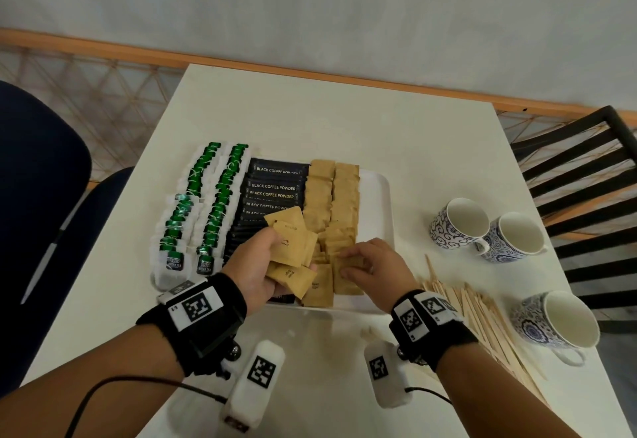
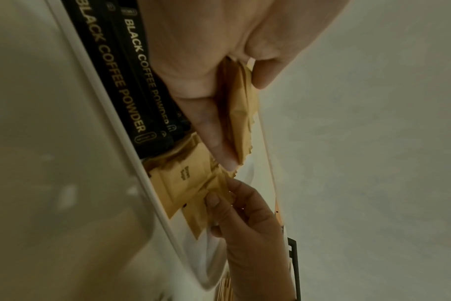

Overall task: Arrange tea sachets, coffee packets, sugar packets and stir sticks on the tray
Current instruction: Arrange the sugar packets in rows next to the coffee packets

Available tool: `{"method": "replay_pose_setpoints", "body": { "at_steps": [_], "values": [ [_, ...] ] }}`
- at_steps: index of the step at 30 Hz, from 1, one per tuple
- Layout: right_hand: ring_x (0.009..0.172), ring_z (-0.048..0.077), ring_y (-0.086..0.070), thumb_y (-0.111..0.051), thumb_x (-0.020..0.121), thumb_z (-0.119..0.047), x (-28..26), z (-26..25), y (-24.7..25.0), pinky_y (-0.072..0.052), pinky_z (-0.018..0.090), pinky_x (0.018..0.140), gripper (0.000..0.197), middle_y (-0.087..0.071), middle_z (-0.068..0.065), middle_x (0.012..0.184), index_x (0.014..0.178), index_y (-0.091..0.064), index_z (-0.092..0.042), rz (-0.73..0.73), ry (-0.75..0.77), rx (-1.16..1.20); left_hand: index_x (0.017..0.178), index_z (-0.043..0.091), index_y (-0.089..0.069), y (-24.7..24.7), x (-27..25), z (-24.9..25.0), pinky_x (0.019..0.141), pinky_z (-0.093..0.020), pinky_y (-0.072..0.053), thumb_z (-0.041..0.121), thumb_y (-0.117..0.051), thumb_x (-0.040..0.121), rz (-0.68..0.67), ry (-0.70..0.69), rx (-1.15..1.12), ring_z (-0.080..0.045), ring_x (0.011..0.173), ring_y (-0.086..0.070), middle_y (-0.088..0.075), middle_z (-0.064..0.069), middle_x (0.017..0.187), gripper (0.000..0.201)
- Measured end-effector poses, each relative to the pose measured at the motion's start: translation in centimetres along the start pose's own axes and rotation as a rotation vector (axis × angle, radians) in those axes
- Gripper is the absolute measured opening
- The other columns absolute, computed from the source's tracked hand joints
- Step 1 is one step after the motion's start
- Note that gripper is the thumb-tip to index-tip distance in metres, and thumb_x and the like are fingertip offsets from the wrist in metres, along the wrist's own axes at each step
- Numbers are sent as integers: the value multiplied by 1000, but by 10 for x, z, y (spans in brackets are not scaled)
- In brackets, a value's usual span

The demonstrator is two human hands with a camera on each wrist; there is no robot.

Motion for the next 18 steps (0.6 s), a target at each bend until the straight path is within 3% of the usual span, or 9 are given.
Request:
{"method": "replay_pose_setpoints", "body": {
  "at_steps": [5, 9, 12, 14, 18],
  "values": [
    [81, 0, -51, -73, 78, -34, -6, 3, 2, -48, 22, 77, 29, -45, -16, 105, 104, -59, -33, 87, -14, -79, 115, 20, -57, -7, -1, -3, 94, -57, -47, 16, -41, 100, -62, -15, 140, -36, 95, -67, -67, -13, 110, 22],
    [81, 1, -56, -67, 84, -38, -9, -18, 17, -43, 12, 68, 16, -55, -14, 100, 98, -61, -35, 219, 41, 106, 118, 17, -58, -11, -1, -7, 71, -42, -59, 10, -56, 94, -83, -62, 219, -30, 87, -69, -68, -12, 111, 25],
    [74, 4, -60, -65, 85, -43, -7, -32, 5, -48, 17, 67, 22, -63, -11, 84, 104, -63, -33, 61, -9, 325, 118, 12, -61, -13, 1, -10, 77, -42, -57, 7, -72, 80, -98, -116, 299, -29, 97, -67, -70, -12, 110, 40],
    [72, 4, -60, -68, 82, -44, -8, -38, -4, -50, 20, 66, 23, -64, -10, 79, 101, -65, -31, -17, -22, 346, 114, 13, -63, -15, -1, -11, 82, -44, -56, 9, -78, 72, -117, -135, 355, -29, 99, -67, -71, -11, 108, 45],
    [66, 7, -62, -69, 85, -22, -9, -39, -3, -51, 21, 58, 5, -68, -5, 71, 82, -70, -19, -26, -92, 551, 116, 14, -61, -14, -2, -12, 80, -45, -56, 9, -76, 76, -123, -120, 316, -29, 98, -68, -70, -12, 110, 43]
  ]
}}
Point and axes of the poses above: each hand's wrist, its own x-axis towards the middle knuckle, its own y-axis out of the back of the hand, z = x × y, the point moved 7 cm from there along x, towards the middle knuckle
